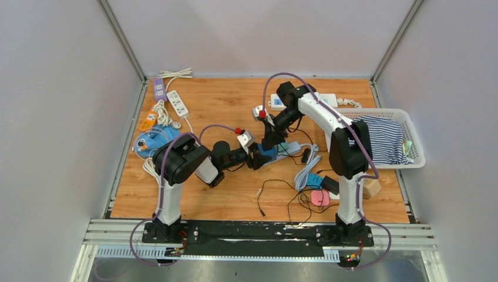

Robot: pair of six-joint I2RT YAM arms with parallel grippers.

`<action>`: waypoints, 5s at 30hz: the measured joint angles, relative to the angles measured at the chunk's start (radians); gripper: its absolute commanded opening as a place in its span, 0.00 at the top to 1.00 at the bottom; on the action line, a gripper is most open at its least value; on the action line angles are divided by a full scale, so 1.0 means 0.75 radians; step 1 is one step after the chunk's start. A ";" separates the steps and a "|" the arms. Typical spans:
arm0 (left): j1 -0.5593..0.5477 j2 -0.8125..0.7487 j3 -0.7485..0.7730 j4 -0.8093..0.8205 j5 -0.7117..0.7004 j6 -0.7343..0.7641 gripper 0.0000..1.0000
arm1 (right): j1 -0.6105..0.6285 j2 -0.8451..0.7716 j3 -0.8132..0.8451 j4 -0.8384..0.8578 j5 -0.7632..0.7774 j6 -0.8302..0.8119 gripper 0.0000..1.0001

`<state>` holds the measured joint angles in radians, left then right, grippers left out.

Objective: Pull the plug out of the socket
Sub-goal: Remove the plug from the socket.

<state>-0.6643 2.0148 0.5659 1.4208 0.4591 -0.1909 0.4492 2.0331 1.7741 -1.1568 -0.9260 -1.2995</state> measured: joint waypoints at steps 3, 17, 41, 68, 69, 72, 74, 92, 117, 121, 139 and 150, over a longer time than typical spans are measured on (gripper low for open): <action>0.000 -0.003 -0.001 -0.004 0.001 0.011 1.00 | 0.009 -0.012 -0.022 0.008 -0.017 -0.034 1.00; -0.008 -0.015 -0.006 -0.022 -0.011 0.032 1.00 | -0.011 -0.009 -0.023 -0.010 -0.034 -0.060 1.00; -0.010 -0.015 -0.002 -0.029 -0.007 0.041 1.00 | -0.039 -0.015 -0.078 0.013 -0.113 -0.117 1.00; -0.015 -0.017 0.022 -0.065 0.007 0.045 1.00 | -0.036 -0.005 -0.058 -0.026 -0.122 -0.138 1.00; -0.015 -0.017 0.021 -0.064 0.009 0.045 1.00 | -0.025 -0.005 -0.049 -0.030 -0.109 -0.140 1.00; -0.015 -0.018 0.014 -0.059 0.014 0.046 1.00 | 0.017 0.000 -0.004 -0.061 -0.047 -0.152 1.00; -0.013 -0.022 0.009 -0.056 0.017 0.047 1.00 | 0.038 0.005 0.023 -0.082 -0.007 -0.157 1.00; -0.016 -0.022 0.011 -0.062 0.019 0.052 1.00 | 0.015 0.011 0.008 -0.103 -0.059 -0.205 1.00; -0.016 -0.027 0.012 -0.072 0.031 0.061 1.00 | 0.024 0.015 0.024 -0.131 -0.039 -0.233 1.00; -0.016 -0.027 0.013 -0.074 0.031 0.061 1.00 | -0.002 0.016 0.023 -0.136 -0.049 -0.234 1.00; -0.018 -0.027 0.015 -0.079 0.041 0.066 1.00 | 0.016 0.016 0.024 -0.155 -0.060 -0.272 1.00; -0.019 -0.028 0.025 -0.073 0.039 0.065 1.00 | -0.052 0.016 0.011 -0.167 -0.127 -0.279 1.00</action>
<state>-0.6785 1.9938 0.5846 1.3663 0.4881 -0.1421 0.4103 2.0453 1.7824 -1.2819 -1.0210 -1.5085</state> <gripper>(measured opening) 0.625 0.330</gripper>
